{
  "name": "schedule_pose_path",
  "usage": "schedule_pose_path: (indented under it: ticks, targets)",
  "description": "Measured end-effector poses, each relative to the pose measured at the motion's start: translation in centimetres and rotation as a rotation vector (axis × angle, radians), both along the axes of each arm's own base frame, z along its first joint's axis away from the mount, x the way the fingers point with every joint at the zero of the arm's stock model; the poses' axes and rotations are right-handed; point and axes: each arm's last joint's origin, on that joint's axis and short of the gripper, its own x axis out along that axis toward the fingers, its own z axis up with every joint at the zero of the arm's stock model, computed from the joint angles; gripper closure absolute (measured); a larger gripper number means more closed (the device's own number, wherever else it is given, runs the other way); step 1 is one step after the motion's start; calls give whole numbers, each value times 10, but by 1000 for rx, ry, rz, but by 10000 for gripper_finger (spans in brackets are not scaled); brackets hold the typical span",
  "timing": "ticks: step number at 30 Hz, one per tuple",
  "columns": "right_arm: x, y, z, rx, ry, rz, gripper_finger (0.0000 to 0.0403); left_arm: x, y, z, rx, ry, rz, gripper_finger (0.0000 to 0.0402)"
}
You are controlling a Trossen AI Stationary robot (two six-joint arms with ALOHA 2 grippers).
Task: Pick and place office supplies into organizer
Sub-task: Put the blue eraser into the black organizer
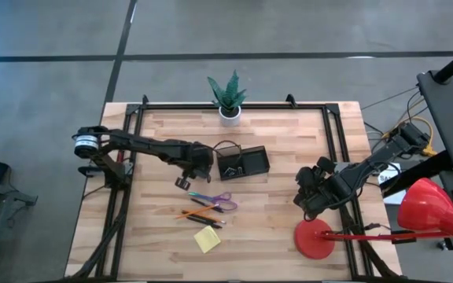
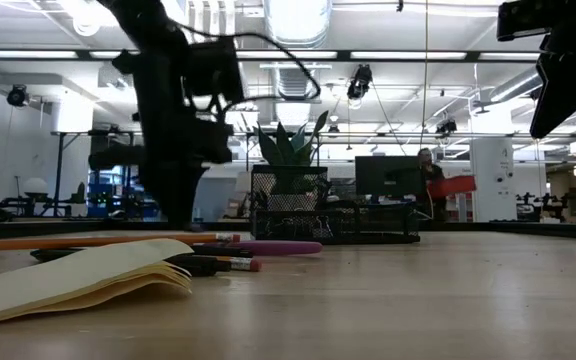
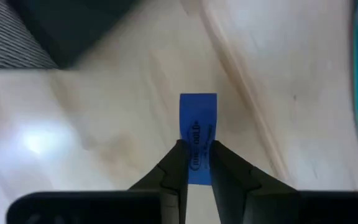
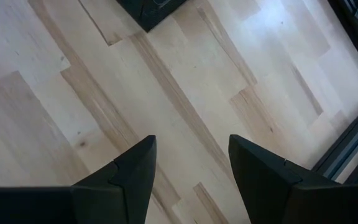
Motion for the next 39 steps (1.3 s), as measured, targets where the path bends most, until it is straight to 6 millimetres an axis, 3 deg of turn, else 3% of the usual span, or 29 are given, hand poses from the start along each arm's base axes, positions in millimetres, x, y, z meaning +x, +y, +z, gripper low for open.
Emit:
schedule_pose_path:
  ticks: [6,9,12,17,28,33,39]
  targets:
    - [0,0,0,2,4,3,211,20,1,45,-27,-175,19,366]
    - [0,0,0,13,13,3,211,30,2,65,-176,-272,68,366]
    - [-1,0,0,14,15,2,211,39,2,73,-322,-333,152,366]
    - [-1,0,0,13,15,2,211,56,2,63,-452,-395,258,366]
    - [0,0,0,24,-5,-33,211,80,13,14,-215,-360,479,366]
    - [0,0,0,25,-7,-37,211,79,14,16,-145,-387,587,358]
    - [0,0,0,21,-3,-27,211,74,12,31,-146,-429,588,305]
